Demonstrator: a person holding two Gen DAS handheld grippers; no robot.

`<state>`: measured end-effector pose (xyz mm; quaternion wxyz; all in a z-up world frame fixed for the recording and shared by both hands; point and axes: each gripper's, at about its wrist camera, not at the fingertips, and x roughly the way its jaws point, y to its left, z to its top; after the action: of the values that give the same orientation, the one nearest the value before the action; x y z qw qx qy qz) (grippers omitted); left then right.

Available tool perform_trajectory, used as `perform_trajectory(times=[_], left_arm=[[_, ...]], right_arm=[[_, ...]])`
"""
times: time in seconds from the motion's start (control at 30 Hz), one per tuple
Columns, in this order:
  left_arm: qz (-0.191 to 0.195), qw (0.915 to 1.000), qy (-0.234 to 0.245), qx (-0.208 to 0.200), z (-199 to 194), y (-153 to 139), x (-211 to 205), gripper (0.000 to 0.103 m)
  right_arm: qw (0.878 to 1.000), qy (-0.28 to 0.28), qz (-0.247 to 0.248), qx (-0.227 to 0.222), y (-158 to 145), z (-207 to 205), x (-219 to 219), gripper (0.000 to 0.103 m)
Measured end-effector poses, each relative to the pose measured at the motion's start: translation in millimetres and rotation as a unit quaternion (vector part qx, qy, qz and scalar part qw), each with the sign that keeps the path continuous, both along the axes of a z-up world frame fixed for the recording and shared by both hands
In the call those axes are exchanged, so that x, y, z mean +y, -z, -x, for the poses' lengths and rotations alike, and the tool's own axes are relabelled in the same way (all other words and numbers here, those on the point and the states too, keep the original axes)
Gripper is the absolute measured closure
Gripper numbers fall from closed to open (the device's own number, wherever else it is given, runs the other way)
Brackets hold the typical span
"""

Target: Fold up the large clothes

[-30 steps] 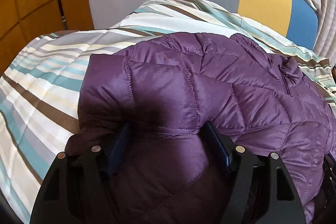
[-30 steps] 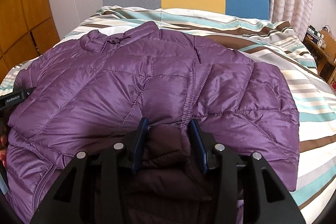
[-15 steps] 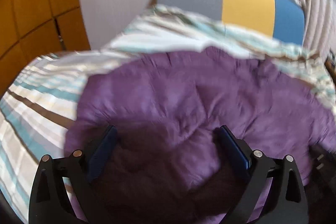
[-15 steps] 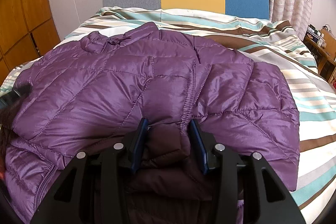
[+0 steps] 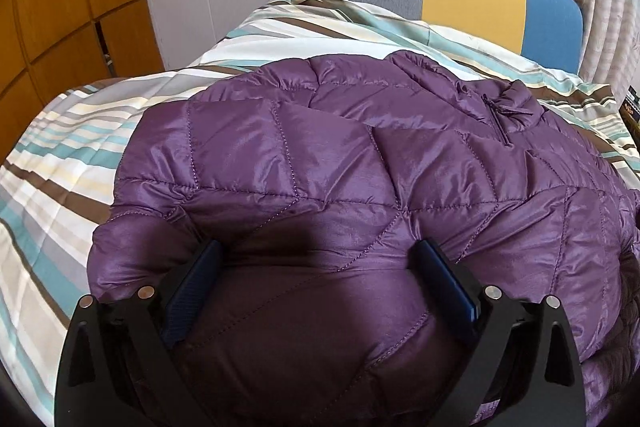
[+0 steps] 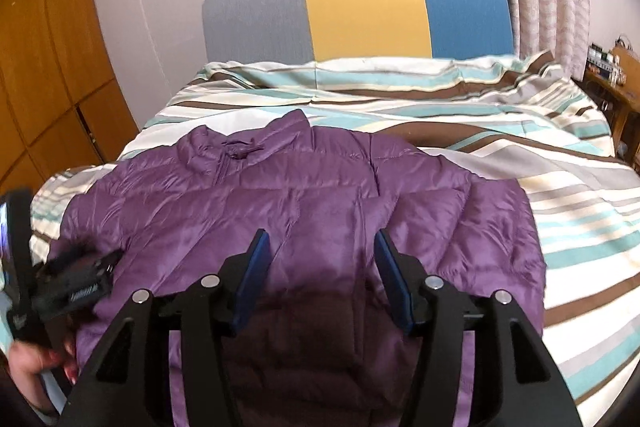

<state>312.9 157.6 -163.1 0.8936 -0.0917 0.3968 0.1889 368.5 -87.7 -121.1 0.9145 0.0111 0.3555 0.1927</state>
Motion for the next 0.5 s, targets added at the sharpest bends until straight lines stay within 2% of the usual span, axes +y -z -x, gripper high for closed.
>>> perform_trajectory(times=[0.07, 0.1, 0.17, 0.23, 0.33, 0.43, 0.5], left_arm=[[-0.001, 1.0, 0.0, 0.0, -0.1, 0.3, 0.0, 0.006], [0.0, 1.0, 0.0, 0.0, 0.1, 0.1, 0.2, 0.006], [0.002, 1.0, 0.001, -0.001, 0.1, 0.9, 0.5, 0.006], [0.003, 1.0, 0.001, -0.001, 0.3, 1.5, 1.0, 0.005], [0.004, 1.0, 0.0, 0.001, -0.7, 1.7, 1.5, 0.005], [0.006, 1.0, 0.001, 0.003, -0.4, 0.6, 1.6, 0.005], [0.008, 1.0, 0.004, 0.002, 2.2, -3.4, 1.1, 0.003]], right_arm=[[0.999, 0.008, 0.017, 0.028, 13.8, -14.3, 3.1, 0.047], [0.999, 0.012, 0.029, 0.045, 24.7, -19.3, 3.0, 0.042], [0.998, 0.01, 0.013, 0.06, 41.3, -21.4, -1.3, 0.041], [0.998, 0.015, 0.01, 0.056, 43.1, -21.1, -2.0, 0.041], [0.998, 0.017, 0.048, 0.044, 44.7, -18.8, 9.3, 0.039], [0.998, 0.013, 0.041, 0.05, 45.1, -20.4, 7.8, 0.036], [0.998, 0.005, 0.02, 0.063, 38.9, -19.6, 0.4, 0.023]])
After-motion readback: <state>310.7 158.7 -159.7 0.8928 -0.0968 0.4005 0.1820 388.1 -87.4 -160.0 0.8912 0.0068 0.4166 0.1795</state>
